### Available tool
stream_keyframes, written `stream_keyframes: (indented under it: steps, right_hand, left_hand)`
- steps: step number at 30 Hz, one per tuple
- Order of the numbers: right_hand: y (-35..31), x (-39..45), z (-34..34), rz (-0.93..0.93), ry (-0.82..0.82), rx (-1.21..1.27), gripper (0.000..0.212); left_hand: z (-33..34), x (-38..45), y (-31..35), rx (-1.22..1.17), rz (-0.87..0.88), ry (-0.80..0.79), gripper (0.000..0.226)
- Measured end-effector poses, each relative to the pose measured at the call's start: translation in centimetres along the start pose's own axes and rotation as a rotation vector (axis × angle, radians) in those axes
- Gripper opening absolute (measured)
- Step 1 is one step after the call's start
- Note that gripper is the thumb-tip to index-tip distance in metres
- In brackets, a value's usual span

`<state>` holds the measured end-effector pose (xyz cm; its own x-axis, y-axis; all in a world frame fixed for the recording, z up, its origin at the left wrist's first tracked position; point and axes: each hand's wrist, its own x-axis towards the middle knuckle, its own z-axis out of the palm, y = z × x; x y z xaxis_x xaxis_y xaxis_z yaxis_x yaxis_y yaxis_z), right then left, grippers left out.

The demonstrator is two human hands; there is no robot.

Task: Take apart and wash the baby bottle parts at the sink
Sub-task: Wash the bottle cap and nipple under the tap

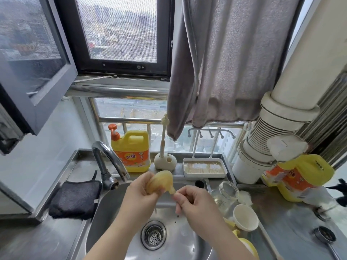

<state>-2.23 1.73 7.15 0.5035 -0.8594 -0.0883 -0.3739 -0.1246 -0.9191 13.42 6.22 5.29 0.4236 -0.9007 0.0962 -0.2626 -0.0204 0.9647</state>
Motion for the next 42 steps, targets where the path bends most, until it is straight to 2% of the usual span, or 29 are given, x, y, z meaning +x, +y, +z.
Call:
stream_keyframes:
  steps: [3,5,9,12,14,18,22,26,34,38,42]
  right_hand:
    - [0.0,-0.1,-0.5,-0.009,-0.043,-0.007,0.021]
    - [0.3,0.2,-0.5,0.016,-0.015,-0.002,0.02]
    - [1.0,0.3,0.2,0.055,0.021,-0.024,0.022]
    - [1.4,-0.2,-0.1,0.042,-0.038,-0.056,0.02]
    - [1.6,-0.1,-0.3,0.054,-0.026,-0.075,0.02]
    - [2.0,0.3,-0.2,0.076,0.007,-0.102,0.022]
    - [2.2,-0.1,-0.8,0.014,-0.05,-0.181,0.019]
    - [2.5,0.4,-0.8,0.022,-0.012,-0.235,0.019]
    - [3.1,0.6,-0.6,0.046,-0.018,-0.339,0.02]
    - [2.9,0.5,-1.2,0.036,-0.081,-0.303,0.021]
    - [2.7,0.4,-1.6,0.04,-0.095,-0.02,0.023]
  left_hand:
    - [-0.8,0.6,-0.3,0.005,-0.046,0.045,0.012]
    - [-0.4,0.5,-0.2,0.023,-0.03,0.011,0.011]
    - [0.8,0.1,0.1,0.146,-0.019,-0.042,0.033]
    - [0.3,0.6,-0.8,0.173,-0.056,0.026,0.022]
    - [0.4,0.7,-1.1,0.193,-0.06,0.016,0.015]
    - [1.4,0.5,-0.5,0.221,-0.057,-0.053,0.03]
    - [1.0,1.3,-0.6,0.249,-0.133,-0.024,0.023]
    - [1.2,1.4,-0.4,0.298,-0.134,-0.06,0.019]
    - [0.7,1.5,-0.4,0.438,-0.165,-0.133,0.033]
    - [0.6,1.0,0.3,0.269,-0.158,-0.217,0.03]
    - [0.9,0.2,0.3,-0.154,-0.182,-0.276,0.046]
